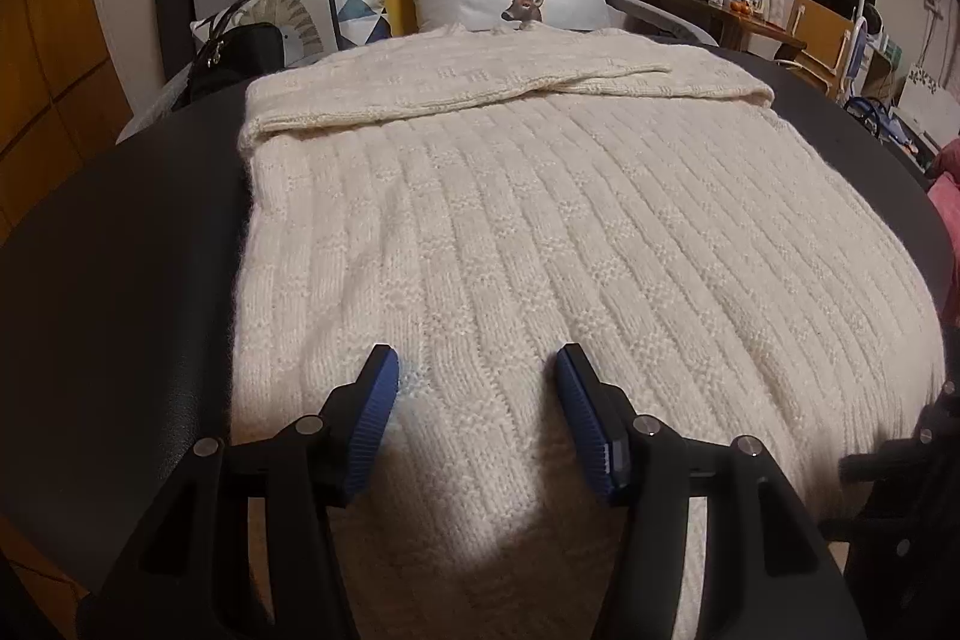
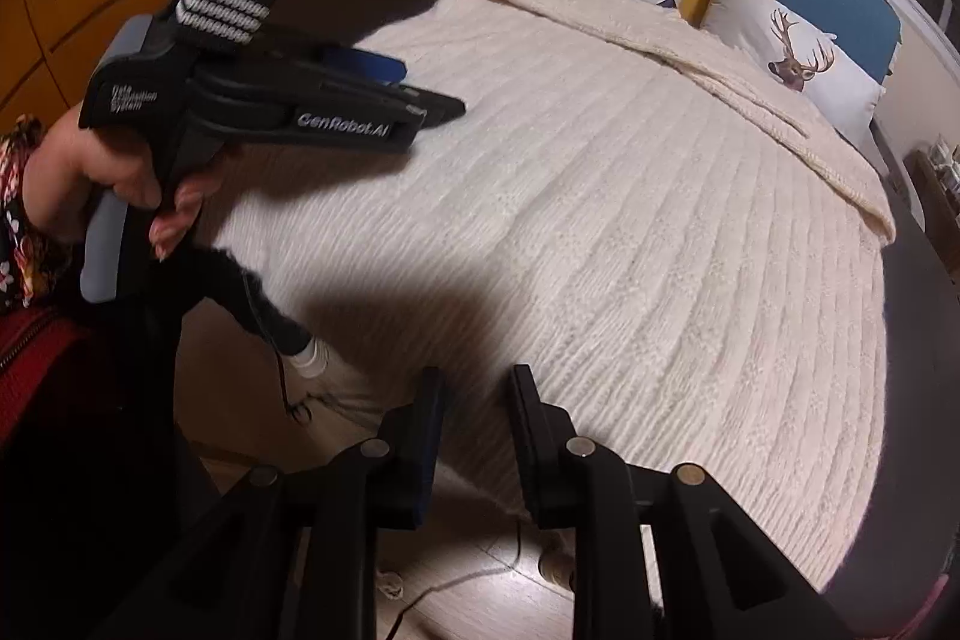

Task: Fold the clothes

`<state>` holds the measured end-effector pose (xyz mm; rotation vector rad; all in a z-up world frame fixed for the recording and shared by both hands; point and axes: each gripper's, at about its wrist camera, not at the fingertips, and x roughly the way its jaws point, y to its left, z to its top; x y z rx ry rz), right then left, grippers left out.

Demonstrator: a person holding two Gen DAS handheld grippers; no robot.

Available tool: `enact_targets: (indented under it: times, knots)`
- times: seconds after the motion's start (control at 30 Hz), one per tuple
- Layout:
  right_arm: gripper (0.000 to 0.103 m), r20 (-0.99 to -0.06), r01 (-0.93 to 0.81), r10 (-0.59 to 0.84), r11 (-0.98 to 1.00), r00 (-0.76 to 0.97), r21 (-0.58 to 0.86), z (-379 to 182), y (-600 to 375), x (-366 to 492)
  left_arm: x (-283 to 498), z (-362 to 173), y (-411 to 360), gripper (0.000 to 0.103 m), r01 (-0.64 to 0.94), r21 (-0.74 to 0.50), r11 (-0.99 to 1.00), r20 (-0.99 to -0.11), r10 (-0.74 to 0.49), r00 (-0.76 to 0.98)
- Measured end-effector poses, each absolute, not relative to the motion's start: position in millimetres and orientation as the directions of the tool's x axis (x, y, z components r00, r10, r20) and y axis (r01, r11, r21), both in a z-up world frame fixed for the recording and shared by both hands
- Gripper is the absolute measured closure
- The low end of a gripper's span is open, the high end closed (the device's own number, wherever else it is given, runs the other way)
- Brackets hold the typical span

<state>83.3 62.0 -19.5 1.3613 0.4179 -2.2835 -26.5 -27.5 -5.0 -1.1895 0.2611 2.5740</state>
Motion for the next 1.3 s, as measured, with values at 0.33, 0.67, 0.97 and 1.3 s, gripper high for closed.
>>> enact_targets:
  times: [0.33,0.67,0.97,1.3]
  knots:
    - [0.081,-0.832,0.345,-0.238,-0.937,-0.502,0.060,14,133,84,-24,-5,-28,0.045,-0.338,0.053,-0.939,-0.754,0.184,-0.630]
    - [0.082,-0.868,0.275,-0.173,-0.961,-0.466,0.043,-5,190,87,-17,3,-46,0.044,-0.386,0.014,-0.923,-0.766,0.238,-0.597]
    - [0.081,-0.817,0.082,-0.286,-0.955,-0.501,0.284,8,270,101,0,15,-109,0.044,-0.345,-0.303,-0.888,-0.771,0.442,-0.459]
    - [0.073,-0.781,-0.107,-0.421,-0.848,-0.461,0.520,-21,330,107,21,-13,-160,0.039,-0.246,-0.536,-0.808,-0.763,0.588,-0.267]
